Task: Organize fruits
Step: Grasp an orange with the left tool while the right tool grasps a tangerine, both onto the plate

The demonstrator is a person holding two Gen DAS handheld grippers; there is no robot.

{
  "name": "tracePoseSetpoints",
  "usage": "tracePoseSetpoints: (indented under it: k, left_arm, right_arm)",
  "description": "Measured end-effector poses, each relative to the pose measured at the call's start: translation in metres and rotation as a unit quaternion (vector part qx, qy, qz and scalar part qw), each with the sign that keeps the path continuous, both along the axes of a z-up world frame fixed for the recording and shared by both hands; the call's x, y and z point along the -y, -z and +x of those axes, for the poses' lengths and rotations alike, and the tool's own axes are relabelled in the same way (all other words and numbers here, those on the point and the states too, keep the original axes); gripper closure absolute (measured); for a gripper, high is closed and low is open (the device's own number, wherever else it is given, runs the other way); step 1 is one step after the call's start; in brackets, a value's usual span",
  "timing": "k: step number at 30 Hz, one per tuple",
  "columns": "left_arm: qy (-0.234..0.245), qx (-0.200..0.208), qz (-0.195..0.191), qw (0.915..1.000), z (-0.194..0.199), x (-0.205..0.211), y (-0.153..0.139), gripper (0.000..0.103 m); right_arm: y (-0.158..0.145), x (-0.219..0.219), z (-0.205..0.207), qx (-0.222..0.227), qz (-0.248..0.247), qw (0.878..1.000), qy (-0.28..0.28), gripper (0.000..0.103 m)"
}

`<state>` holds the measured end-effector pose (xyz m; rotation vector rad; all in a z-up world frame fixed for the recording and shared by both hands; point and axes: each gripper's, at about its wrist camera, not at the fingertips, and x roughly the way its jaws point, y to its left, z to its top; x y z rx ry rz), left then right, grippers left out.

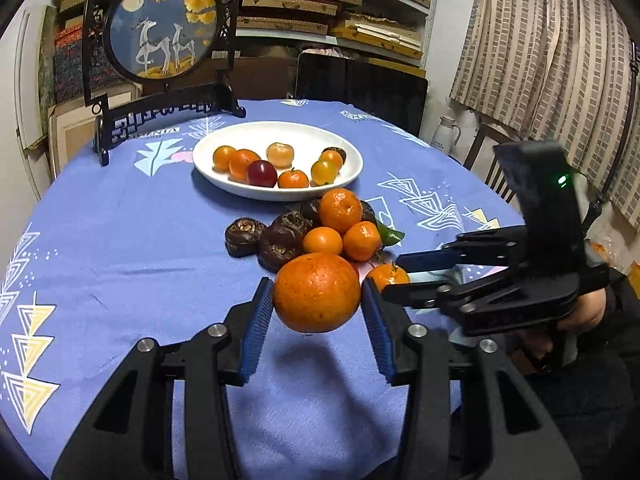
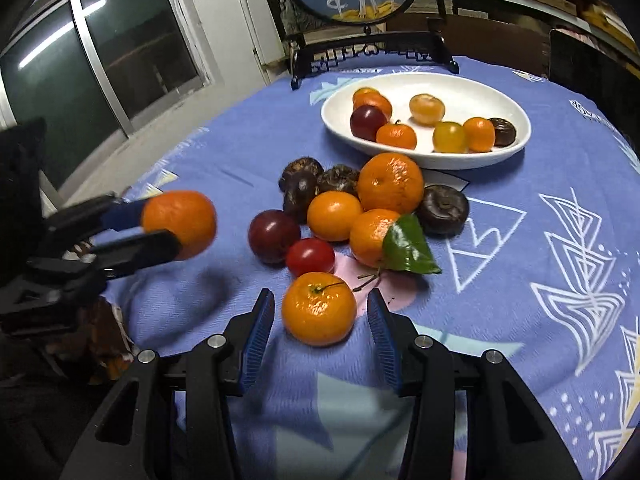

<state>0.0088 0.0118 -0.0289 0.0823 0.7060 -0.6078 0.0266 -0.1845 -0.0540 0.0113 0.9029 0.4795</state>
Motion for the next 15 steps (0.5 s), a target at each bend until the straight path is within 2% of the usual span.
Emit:
tracePoseSetpoints:
  k: [2,5,10,15]
  left_arm:
    - [-0.002,-0.008,-0.002,1.0000,0.004,0.000,0.002,0.059]
    - [-0.001,-0.009,-0.004,1.0000,0.004,-0.002,0.002,0.059]
    - [-0.001,0.000,-0.009,1.0000,0.016,0.002,-0.009,0.059]
    - [0.001,-0.001,-0.012,0.9999,0.060,0.020,-0.025,0.059]
  right_arm:
    - [0.008,-0.002,0.003,-0.014,0.010,1.000,-0.004,0.062]
    - [0.003,0.004,0.001,-0.009,0.019,1.000,-0.003,0.062]
    - [-0.027,0.031,0.002,0.002,0.084,0.996,0.005,0.062]
    - [-0.056,0.078,0.031,0.019,0.121,0.990,0.063,0.062]
